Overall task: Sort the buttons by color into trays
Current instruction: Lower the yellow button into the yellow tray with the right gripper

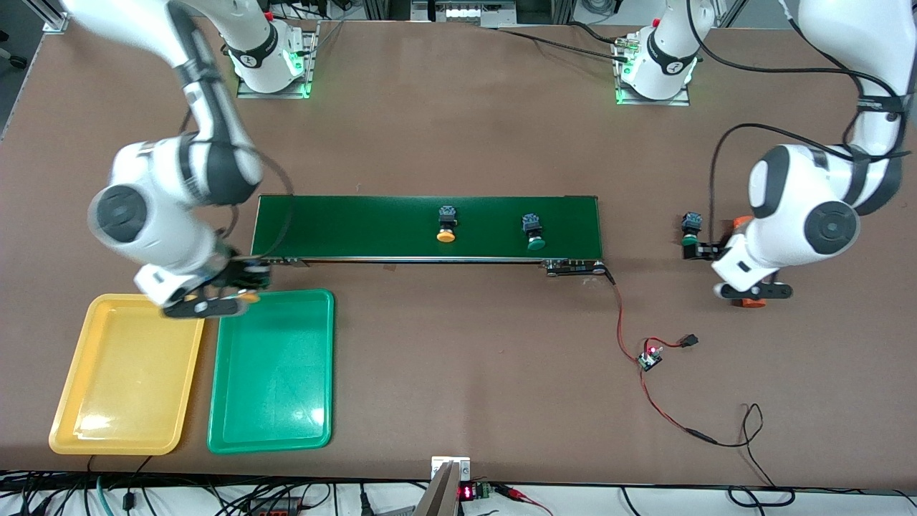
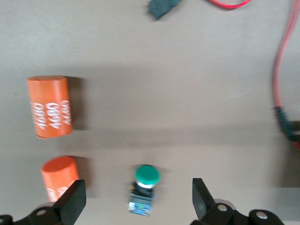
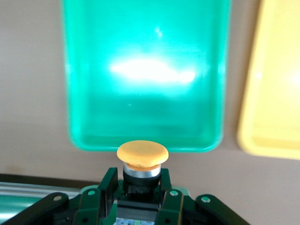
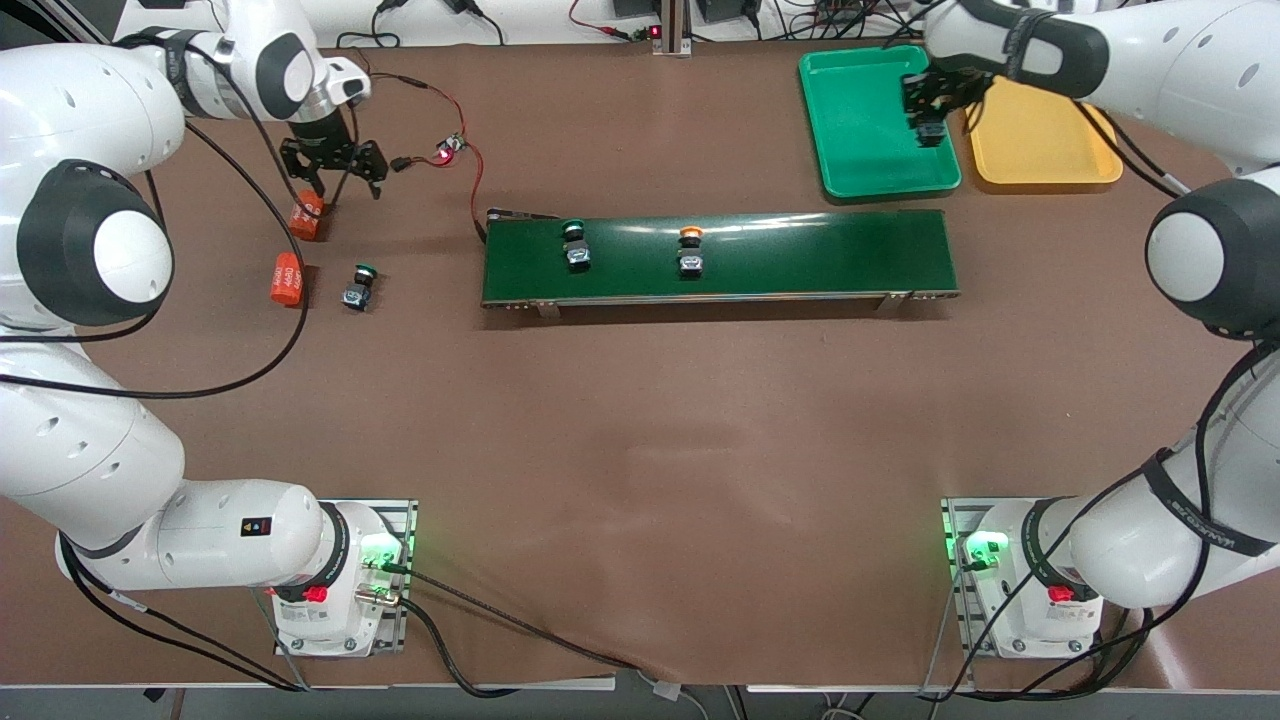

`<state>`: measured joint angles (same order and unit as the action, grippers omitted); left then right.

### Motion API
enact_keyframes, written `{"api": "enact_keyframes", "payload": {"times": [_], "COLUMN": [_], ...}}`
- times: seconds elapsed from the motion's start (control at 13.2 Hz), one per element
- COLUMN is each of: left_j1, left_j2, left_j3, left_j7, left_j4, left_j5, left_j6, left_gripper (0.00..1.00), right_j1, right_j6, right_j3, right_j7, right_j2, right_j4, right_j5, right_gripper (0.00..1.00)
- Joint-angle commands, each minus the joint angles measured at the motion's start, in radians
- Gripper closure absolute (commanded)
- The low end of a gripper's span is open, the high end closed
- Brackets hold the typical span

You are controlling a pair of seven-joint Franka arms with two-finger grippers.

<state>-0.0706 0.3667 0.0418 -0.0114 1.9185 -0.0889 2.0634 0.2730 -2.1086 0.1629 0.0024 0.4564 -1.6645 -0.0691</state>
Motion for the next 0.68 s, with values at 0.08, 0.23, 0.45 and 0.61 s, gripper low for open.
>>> {"api": "enact_keyframes", "payload": {"times": [0.08,0.23,0.45,0.61], "left_j1": [-0.034,-0.044,-0.044,-0.044], "left_j2": [0.133,0.228,0.279,0.29], "left_j3": [-0.077,-0.112,-0.129,-0.138], "left_j7": [-0.263,-0.379,-0.401,-0.403], "left_j4": [-0.082,-0.159,-0.171,-0.162], "left_j5": [-0.025,-0.012,-0.002,-0.014], "left_j6": [0.113,0.127,0.141,0.233], "left_gripper": [0.0,0.0,0.0,0.0], "right_j1": [-0.106,-0.107,-0.147,-0.169], "right_j6": [0.007,-0.06,-0.21,-0.241], "right_j3": [0.012,0.07,0.096,0.099], "right_j7": [-0.192,-0.277,-0.383,-0.394], "right_j2": [0.175,0.246,0.31,0.34], "right_j4": [0.181,0.207,0.206,0.204], "right_j5": [0.0,0.005,0.055,0.057], "right_gripper": [0.97,0.96,0.96,0.93]}}
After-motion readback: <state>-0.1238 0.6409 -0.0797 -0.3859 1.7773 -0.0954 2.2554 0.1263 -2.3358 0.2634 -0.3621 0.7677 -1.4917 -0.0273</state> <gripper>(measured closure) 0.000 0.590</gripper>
